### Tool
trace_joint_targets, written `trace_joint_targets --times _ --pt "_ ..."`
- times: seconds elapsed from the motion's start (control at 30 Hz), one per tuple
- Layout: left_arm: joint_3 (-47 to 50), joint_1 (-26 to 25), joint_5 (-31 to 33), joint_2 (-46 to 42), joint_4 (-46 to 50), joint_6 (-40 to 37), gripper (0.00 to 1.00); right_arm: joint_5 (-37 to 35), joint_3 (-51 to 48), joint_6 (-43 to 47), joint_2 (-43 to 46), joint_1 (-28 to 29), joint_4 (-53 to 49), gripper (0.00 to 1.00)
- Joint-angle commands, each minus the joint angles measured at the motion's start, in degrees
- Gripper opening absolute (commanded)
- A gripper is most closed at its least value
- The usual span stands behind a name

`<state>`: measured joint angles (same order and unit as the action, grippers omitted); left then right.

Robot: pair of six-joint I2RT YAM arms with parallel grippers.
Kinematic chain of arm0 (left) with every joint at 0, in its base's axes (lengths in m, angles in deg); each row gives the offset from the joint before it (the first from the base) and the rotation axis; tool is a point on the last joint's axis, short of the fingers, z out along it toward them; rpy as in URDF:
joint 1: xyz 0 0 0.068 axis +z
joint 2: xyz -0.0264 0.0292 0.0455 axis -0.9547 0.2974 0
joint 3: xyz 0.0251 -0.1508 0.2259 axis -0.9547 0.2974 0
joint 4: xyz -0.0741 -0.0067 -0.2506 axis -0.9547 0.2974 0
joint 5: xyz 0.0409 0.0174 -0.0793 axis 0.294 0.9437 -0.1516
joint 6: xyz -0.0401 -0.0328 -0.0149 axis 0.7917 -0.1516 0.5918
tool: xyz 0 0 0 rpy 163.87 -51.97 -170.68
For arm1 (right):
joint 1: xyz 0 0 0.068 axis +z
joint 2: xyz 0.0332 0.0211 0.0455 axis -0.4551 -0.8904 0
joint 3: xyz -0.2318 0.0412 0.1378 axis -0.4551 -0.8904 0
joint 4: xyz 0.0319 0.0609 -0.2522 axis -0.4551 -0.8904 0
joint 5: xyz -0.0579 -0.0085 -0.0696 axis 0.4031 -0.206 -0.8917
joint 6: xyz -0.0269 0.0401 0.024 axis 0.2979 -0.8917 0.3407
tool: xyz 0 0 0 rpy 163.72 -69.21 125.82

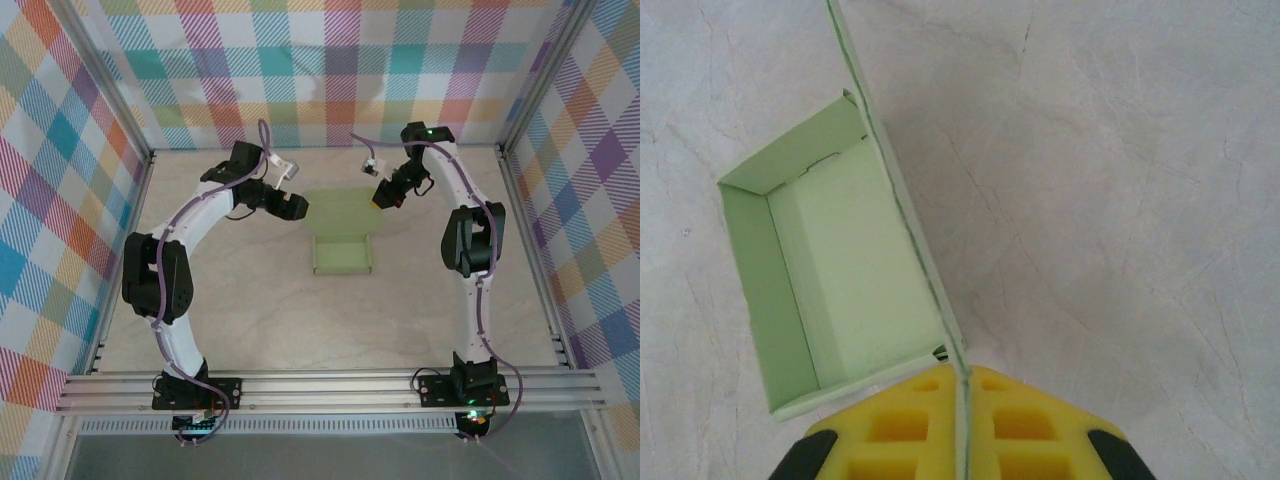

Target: Fold the paper box

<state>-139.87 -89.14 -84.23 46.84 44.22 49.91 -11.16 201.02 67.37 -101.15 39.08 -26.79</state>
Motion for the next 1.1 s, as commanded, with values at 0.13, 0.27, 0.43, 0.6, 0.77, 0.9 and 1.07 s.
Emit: trace_joint_targets --times 0.13,0.27,0.43,0.6,0.77,0.9,1.07 --pt "-4.9 0.1 -3.1 3.9 5.2 -12.3 0.73 0.7 -1.4 2.5 3.0 1.3 -0.4 0.0" --pt "-11.4 0.1 -3.1 8.8 10.4 -14.3 0.68 0.9 -1.6 2.5 3.3 1.5 -0.6 0.0" --pt "-15.9 0.1 -4.2 13.1 13.2 -15.1 0.54 0.9 -1.7 2.4 3.3 1.7 -0.6 0.0" --pt "-16.8 0.1 -6.3 13.9 14.8 -15.6 0.34 1.1 -1.5 2.1 3.2 1.7 -0.4 0.0" --pt "-17.1 0.0 -7.5 13.9 15.5 -15.6 0.25 1.1 -1.4 2.0 3.1 1.8 -0.2 0.0" --pt "-17.3 -0.1 -7.3 14.4 16.0 -15.6 0.14 1.0 -1.4 1.9 3.2 1.8 -0.2 0.0" --pt "-17.8 -0.3 -7.2 14.7 16.5 -15.6 0.04 0.9 -1.4 1.7 3.2 1.8 0.0 0.0"
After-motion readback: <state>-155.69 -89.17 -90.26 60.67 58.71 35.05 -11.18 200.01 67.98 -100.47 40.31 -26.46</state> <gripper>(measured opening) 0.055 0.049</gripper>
